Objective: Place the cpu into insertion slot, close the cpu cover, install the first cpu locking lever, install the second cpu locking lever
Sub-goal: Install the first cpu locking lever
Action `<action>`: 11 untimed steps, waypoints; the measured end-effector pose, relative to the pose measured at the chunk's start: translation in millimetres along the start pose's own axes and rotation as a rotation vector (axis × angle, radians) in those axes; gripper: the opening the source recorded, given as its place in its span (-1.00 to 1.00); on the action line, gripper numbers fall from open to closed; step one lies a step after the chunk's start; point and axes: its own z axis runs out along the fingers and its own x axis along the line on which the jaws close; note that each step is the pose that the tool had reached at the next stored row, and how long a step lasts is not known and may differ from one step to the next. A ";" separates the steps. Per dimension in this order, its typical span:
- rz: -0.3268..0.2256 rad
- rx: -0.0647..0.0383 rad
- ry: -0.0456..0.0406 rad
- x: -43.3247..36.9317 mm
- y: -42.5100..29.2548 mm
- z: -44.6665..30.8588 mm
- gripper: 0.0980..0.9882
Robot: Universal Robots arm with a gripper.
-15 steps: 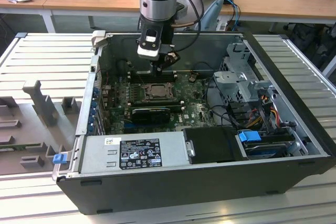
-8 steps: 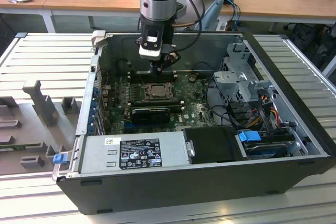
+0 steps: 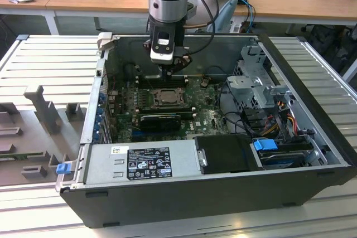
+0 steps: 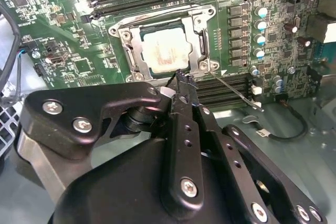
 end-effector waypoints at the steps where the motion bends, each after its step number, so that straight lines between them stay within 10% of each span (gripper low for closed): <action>1: -0.008 0.000 0.0005 0.0 0.0 0.0 -0.98; 11: -0.094 0.002 0.0062 0.0 0.0 0.0 -0.98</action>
